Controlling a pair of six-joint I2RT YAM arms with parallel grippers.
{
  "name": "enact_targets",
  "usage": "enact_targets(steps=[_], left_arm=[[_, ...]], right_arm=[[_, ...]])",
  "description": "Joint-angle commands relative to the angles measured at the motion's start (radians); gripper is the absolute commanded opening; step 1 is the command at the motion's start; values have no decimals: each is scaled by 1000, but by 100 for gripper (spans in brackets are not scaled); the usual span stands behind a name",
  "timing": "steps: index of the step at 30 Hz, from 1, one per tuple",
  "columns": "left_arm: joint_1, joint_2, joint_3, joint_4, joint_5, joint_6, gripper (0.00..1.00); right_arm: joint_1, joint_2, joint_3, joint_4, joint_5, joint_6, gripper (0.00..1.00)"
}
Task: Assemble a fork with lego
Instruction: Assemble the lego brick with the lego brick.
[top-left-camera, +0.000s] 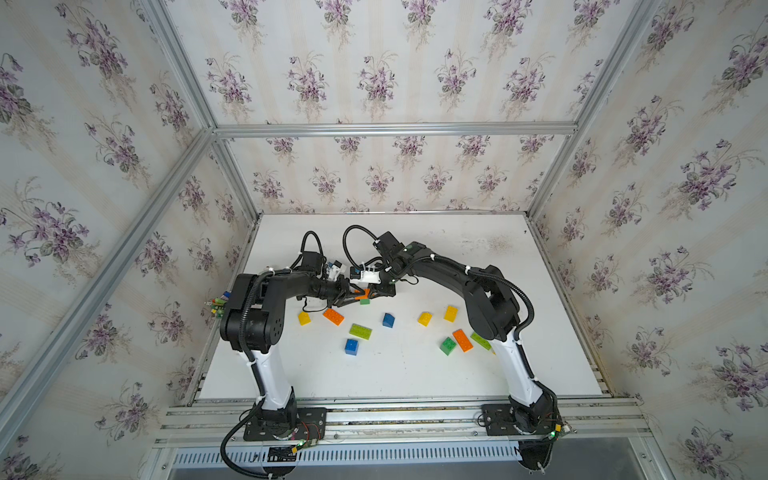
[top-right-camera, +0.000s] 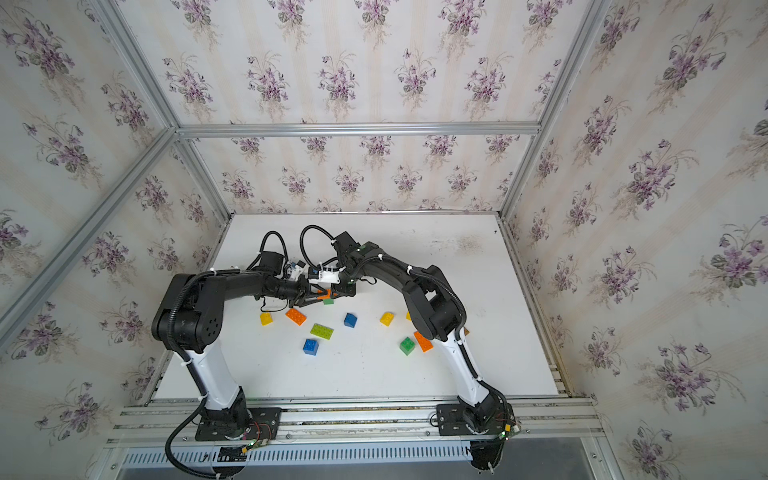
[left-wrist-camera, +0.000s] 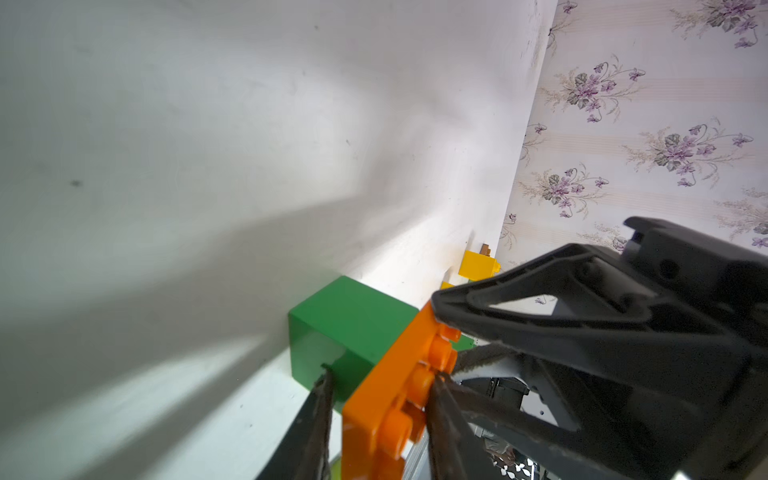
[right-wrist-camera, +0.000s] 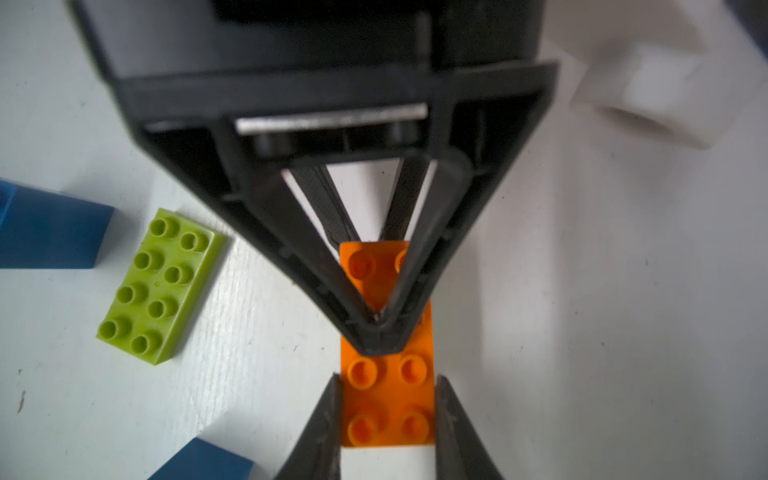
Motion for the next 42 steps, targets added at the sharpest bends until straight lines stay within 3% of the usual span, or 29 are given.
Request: enact_targets(steps=[1, 11, 15, 20, 31, 37, 42], left_arm=[[-8, 14, -11, -132, -204, 11, 38], [-1, -69, 17, -134, -172, -2, 55], [16, -117, 24, -134, -158, -16, 66], [39, -151, 15, -131, -149, -19, 77], [82, -205, -37, -127, -149, -13, 90], [92, -221, -53, -124, -146, -12, 100], [97, -239, -77, -105, -132, -8, 100]], right_arm=[[10, 4, -6, 35, 49, 19, 30], [10, -34, -33, 105, -8, 68, 30], [9, -64, -50, 137, -14, 90, 29], [10, -52, -40, 132, 5, 104, 30], [37, 2, 9, 72, 66, 131, 31], [44, -2, 15, 75, 70, 144, 41], [45, -14, 14, 79, 63, 148, 54]])
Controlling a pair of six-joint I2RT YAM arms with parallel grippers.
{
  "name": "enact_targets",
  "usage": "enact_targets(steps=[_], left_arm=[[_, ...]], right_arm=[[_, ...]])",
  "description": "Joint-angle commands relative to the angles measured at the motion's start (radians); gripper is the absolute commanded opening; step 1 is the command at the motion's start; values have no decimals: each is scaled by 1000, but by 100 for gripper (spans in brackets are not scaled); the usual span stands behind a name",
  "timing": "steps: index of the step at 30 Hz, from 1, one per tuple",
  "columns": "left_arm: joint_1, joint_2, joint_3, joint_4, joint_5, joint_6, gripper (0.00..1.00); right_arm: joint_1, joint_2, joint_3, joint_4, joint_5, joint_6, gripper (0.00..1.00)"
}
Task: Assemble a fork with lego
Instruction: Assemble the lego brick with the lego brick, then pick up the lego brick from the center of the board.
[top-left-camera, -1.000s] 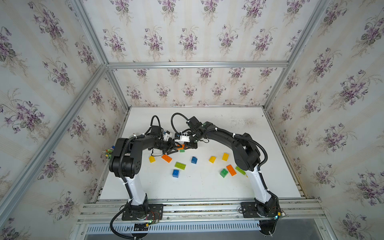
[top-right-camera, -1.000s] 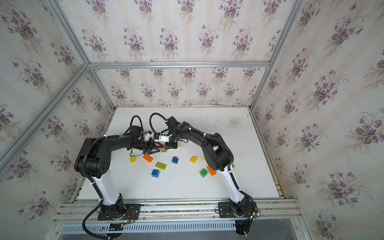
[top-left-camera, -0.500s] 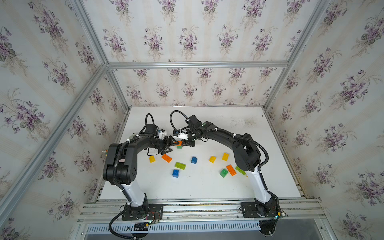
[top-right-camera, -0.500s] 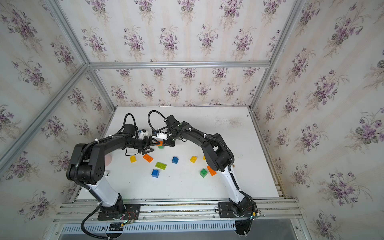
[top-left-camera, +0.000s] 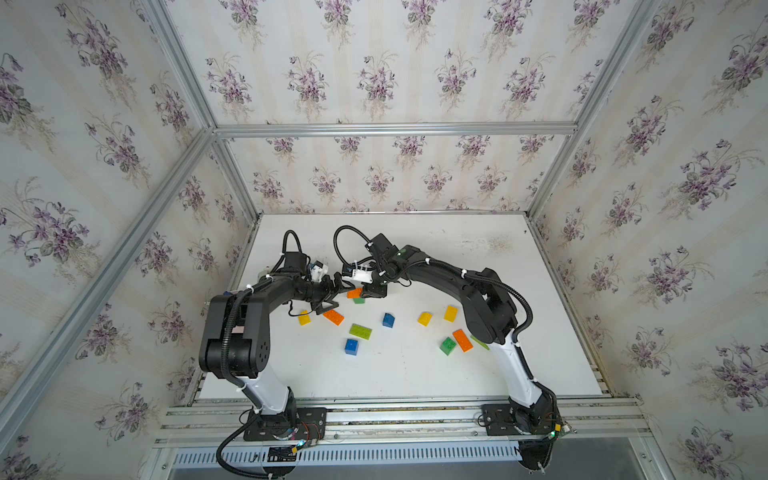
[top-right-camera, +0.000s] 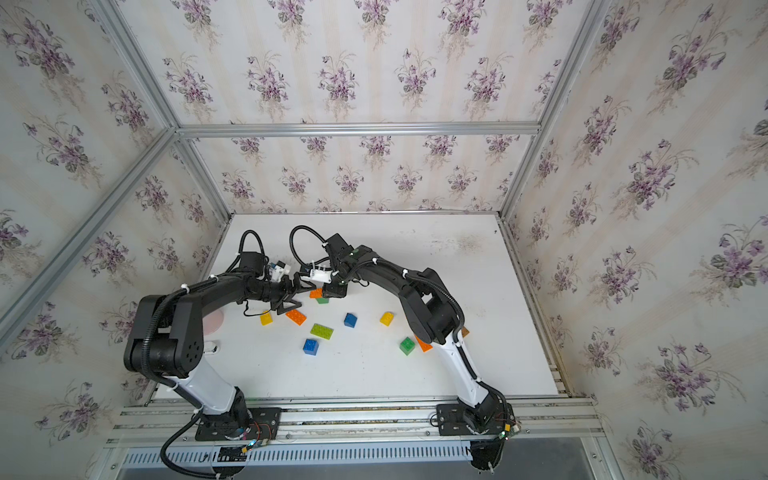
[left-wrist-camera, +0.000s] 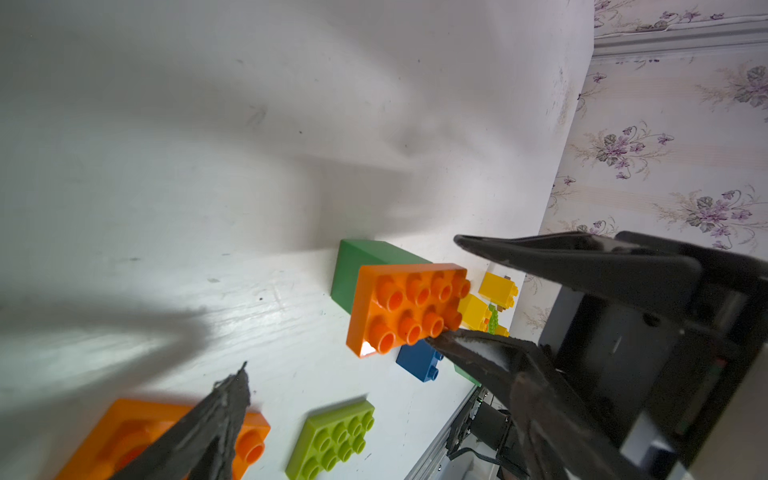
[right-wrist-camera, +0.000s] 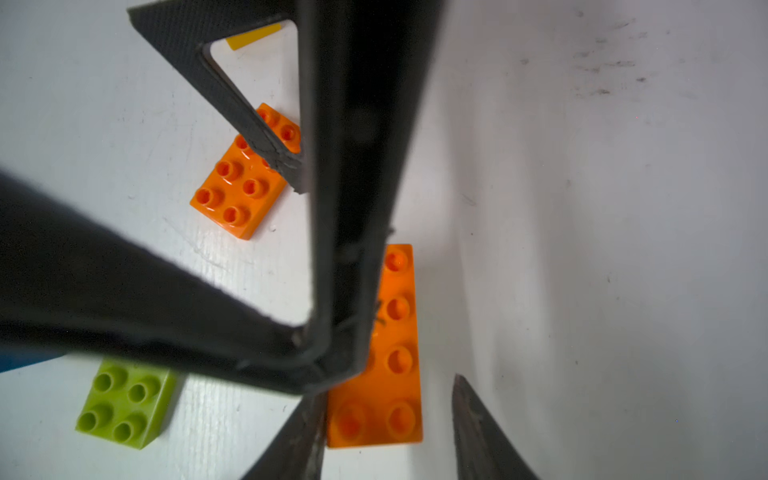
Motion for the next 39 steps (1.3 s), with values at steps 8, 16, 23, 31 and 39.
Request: enact_targets(steps=[8, 16, 23, 31, 39], left_arm=[[20, -72, -45, 20, -1, 2, 100], [22, -126, -79, 18, 6, -11, 100], [19, -203, -138, 21, 51, 16, 100], [19, -307, -147, -57, -26, 29, 100], [26, -312, -168, -15, -44, -21, 100]], right_arm=[[-2, -146, -156, 106, -46, 31, 58], [4, -323, -398, 220, -72, 110, 55], [31, -436, -575, 264, -86, 277, 54], [139, -486, -731, 455, 74, 450, 55], [198, -423, -744, 516, 151, 479, 56]])
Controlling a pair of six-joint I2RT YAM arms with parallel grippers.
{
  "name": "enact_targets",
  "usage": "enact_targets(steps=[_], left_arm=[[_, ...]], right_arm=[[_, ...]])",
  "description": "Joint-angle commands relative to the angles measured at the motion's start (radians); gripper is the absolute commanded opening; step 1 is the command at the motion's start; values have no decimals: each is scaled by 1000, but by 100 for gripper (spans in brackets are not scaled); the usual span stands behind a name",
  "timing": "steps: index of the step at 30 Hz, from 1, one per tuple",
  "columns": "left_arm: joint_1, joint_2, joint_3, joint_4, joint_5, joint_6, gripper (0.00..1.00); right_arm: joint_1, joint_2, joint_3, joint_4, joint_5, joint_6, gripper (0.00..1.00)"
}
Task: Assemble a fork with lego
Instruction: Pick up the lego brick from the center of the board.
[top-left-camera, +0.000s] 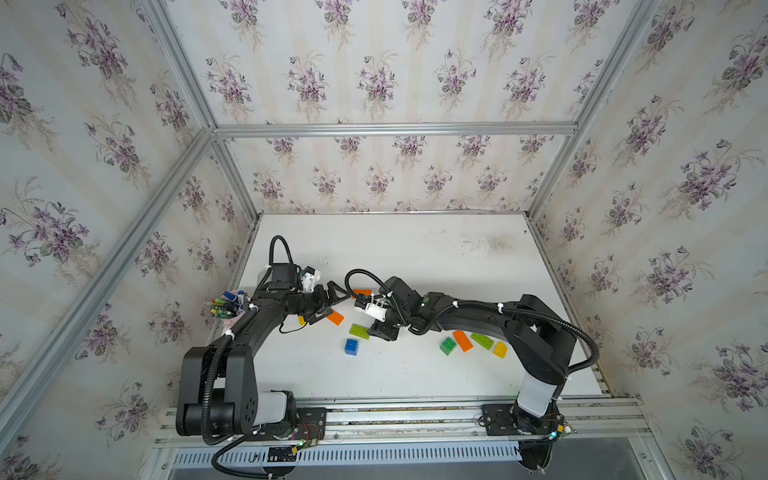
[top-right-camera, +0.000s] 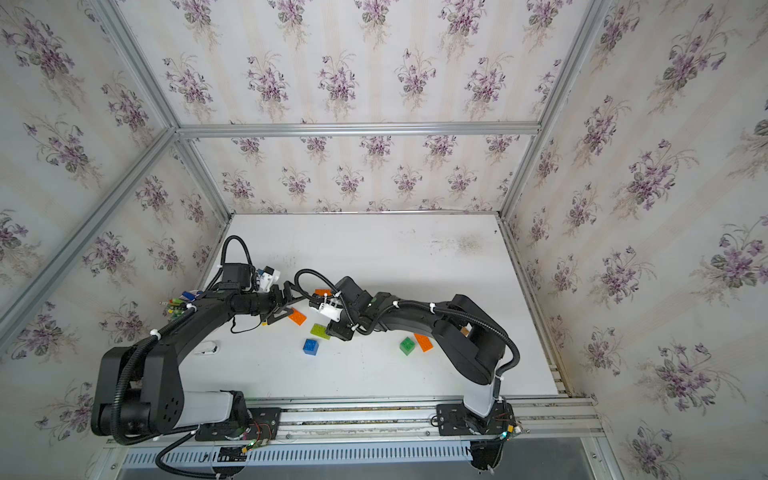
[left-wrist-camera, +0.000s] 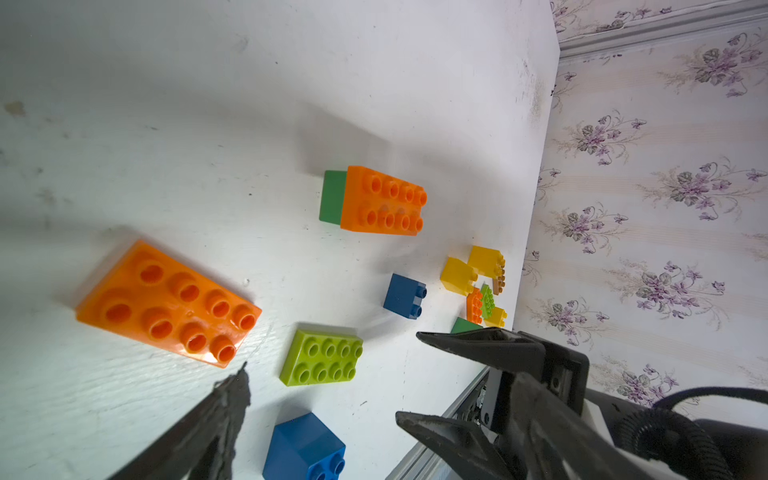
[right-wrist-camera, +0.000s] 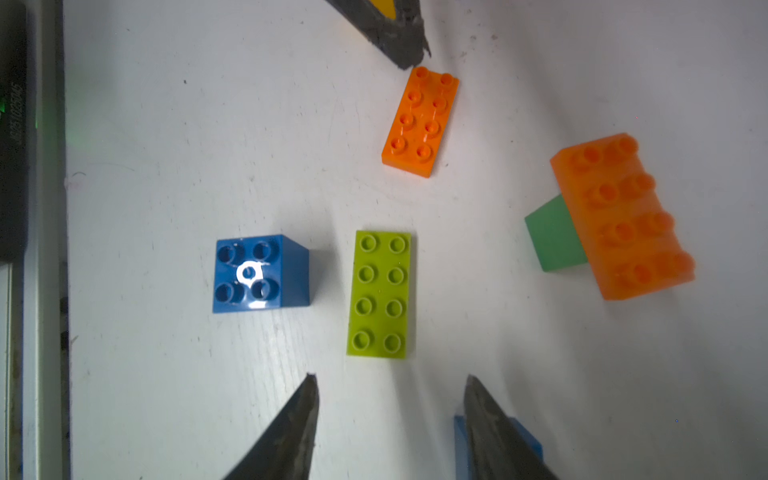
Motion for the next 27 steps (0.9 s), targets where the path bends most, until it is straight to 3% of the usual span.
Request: enact_targets(steps=[1, 9, 20, 27], left_arm=[[6, 11, -2, 28, -11, -20, 100], [23, 35, -19, 69, 23, -32, 100], [48, 50, -22, 64, 28, -27, 100], [56, 69, -28, 64, 31, -24, 100]], right_arm=[[11, 34, 6, 46, 31, 27, 56], [25, 108, 72, 34, 40, 36, 60], [36, 223, 201, -39, 18, 23, 60], [48, 282, 261, -95, 66, 1, 56]])
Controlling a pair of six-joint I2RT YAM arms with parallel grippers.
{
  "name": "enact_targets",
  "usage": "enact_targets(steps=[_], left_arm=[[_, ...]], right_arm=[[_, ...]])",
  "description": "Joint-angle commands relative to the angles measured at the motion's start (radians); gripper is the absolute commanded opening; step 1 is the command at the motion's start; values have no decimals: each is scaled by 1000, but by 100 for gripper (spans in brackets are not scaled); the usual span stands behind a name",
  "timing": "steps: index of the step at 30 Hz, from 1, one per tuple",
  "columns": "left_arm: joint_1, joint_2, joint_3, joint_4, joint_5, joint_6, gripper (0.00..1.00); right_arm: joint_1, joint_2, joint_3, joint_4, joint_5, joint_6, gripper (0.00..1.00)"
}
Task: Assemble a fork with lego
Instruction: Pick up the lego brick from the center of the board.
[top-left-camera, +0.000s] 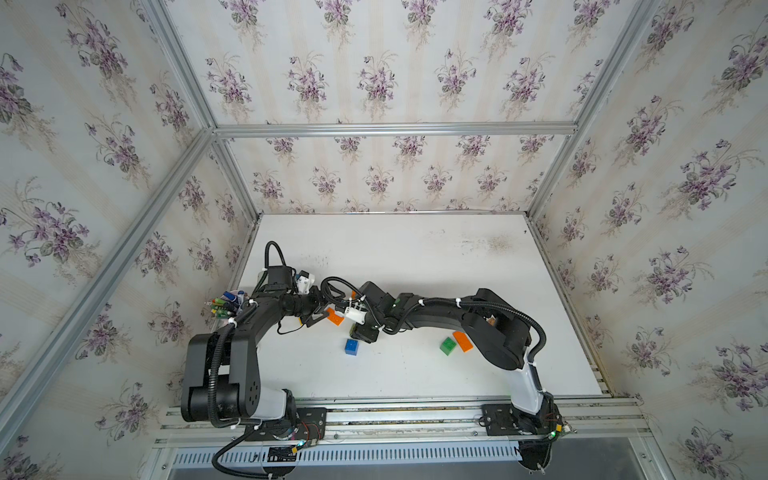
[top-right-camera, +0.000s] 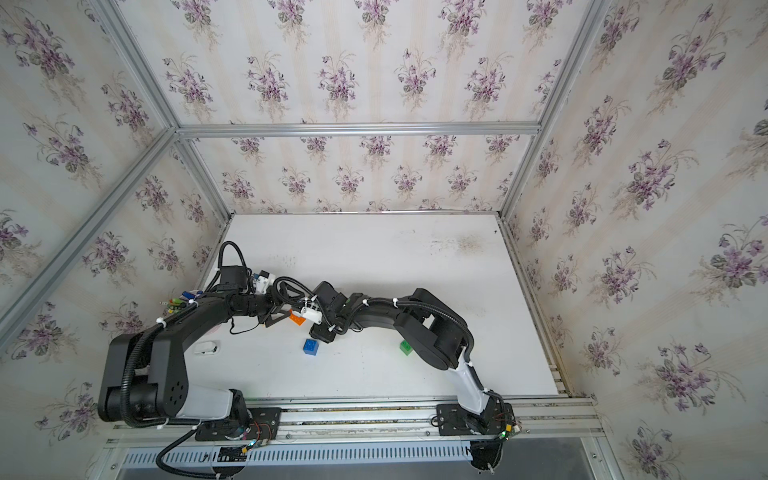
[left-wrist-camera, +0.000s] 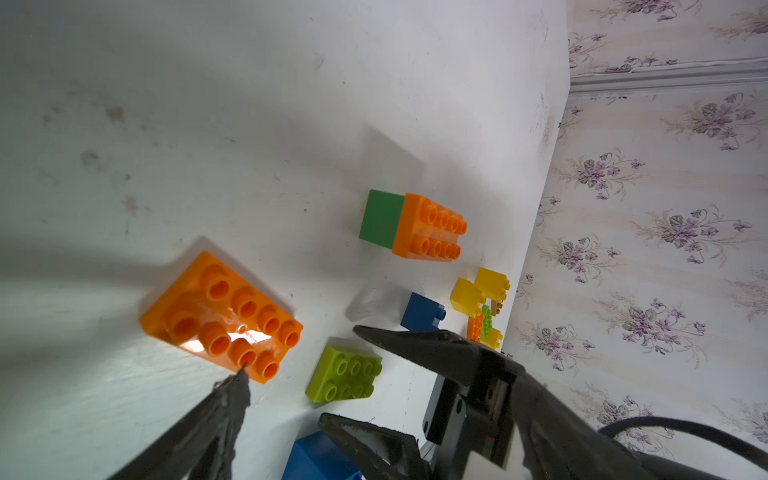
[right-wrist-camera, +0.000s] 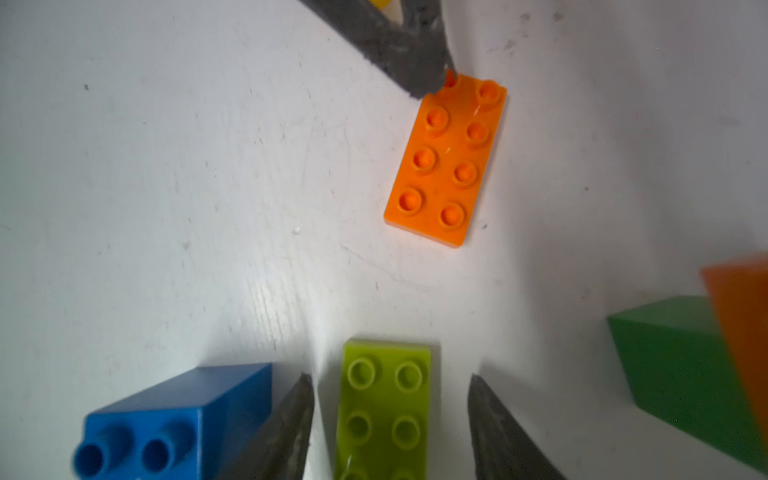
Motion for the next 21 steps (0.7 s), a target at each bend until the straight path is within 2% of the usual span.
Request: enact_targets(steps=[1, 8, 17, 21], left_arm=[[5, -2, -4, 6, 10, 7, 100], [13, 4, -5, 3, 13, 14, 100], [27, 20, -3, -1, 15, 17, 100], [31, 25, 1, -5, 16, 19, 100]], right_arm=[[1, 20, 23, -37, 33, -16, 56], [2, 23, 21, -74, 90, -47, 48], [1, 47, 72, -133, 75, -87, 30], [1, 21, 64, -139, 74, -130, 28]])
